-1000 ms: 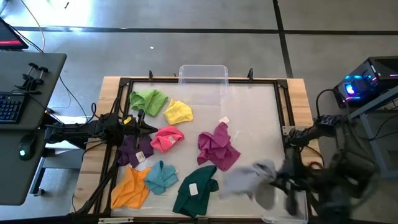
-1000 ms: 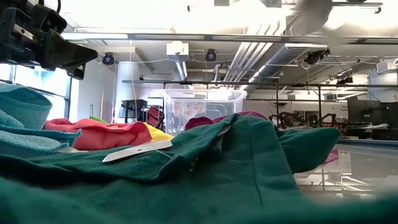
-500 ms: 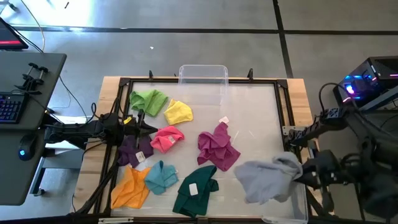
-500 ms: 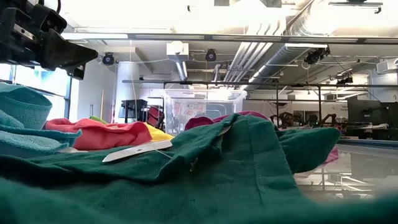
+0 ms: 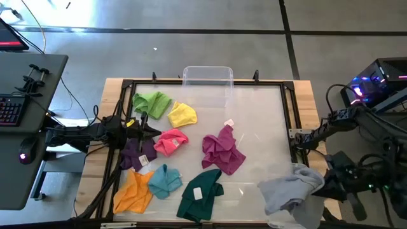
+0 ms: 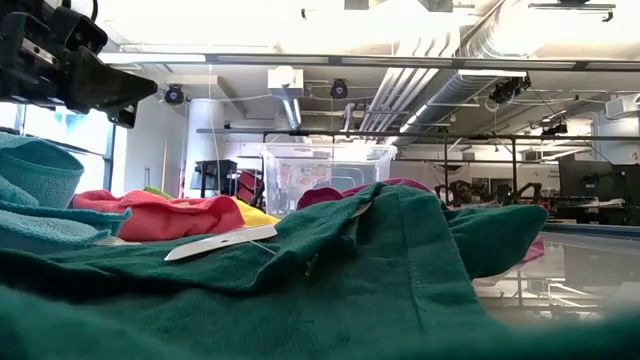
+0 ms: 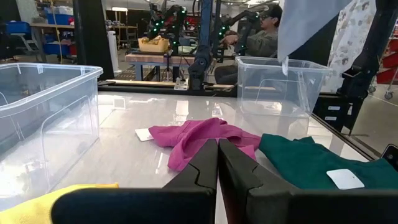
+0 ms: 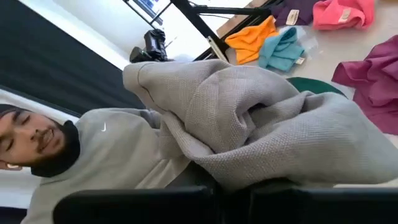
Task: Sort towels by color in basket
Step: Put the gray microfiber cloth into the bottom transparent bin
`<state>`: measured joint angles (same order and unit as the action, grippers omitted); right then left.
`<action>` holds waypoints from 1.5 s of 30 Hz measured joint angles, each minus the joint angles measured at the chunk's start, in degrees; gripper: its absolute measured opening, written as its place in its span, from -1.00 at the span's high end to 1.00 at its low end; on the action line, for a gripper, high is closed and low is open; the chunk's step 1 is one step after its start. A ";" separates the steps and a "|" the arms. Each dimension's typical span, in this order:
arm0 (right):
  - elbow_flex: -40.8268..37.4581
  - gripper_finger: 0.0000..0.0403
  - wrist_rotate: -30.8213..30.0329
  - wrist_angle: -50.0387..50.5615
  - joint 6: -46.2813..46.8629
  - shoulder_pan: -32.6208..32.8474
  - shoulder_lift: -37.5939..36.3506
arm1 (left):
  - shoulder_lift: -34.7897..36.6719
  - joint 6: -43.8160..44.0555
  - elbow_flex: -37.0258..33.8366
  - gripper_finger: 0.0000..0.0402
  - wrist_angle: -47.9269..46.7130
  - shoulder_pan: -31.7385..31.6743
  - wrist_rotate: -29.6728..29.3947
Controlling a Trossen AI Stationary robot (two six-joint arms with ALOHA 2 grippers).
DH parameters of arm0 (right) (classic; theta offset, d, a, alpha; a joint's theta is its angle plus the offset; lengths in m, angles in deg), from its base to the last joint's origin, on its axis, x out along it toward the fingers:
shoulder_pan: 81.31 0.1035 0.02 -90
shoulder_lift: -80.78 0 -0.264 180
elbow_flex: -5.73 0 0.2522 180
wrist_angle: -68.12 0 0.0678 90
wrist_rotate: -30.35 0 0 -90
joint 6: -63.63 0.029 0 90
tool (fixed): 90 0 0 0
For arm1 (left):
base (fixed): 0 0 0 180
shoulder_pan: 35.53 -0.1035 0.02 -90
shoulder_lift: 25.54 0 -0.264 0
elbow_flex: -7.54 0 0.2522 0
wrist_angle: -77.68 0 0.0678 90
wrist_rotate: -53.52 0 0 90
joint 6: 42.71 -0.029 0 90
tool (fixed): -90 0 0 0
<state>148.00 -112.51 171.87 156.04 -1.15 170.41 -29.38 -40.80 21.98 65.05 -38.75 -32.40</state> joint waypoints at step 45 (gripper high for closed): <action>-56.39 0.45 45.09 -18.14 27.62 -18.99 -14.62 | 0.01 0.00 0.01 1.00 0.02 0.00 0.00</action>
<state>91.61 -67.42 153.74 183.66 -20.14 155.79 -29.37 -40.80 21.99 65.06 -38.75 -32.40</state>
